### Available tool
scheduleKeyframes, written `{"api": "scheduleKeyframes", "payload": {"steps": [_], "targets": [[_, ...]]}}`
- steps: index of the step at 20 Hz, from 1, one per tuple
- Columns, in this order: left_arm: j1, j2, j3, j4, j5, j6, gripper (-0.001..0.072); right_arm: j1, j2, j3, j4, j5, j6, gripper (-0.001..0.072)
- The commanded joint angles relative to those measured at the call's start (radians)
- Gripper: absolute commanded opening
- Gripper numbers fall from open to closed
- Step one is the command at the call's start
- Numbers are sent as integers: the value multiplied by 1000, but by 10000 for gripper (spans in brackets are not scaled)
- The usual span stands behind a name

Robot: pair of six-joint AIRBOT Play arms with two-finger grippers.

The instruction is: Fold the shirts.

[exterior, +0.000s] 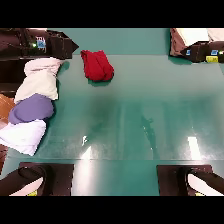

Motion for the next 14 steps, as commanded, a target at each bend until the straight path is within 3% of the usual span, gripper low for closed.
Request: {"api": "scheduleKeyframes", "payload": {"steps": [1,11,14], "targets": [[1,0,0,0,0,0,26,1,0,1,0,0,0,18],[1,0,0,0,5,0,26,1,0,1,0,0,0,18],[1,0,0,-2,86,0,26,1,0,1,0,0,0,18]]}}
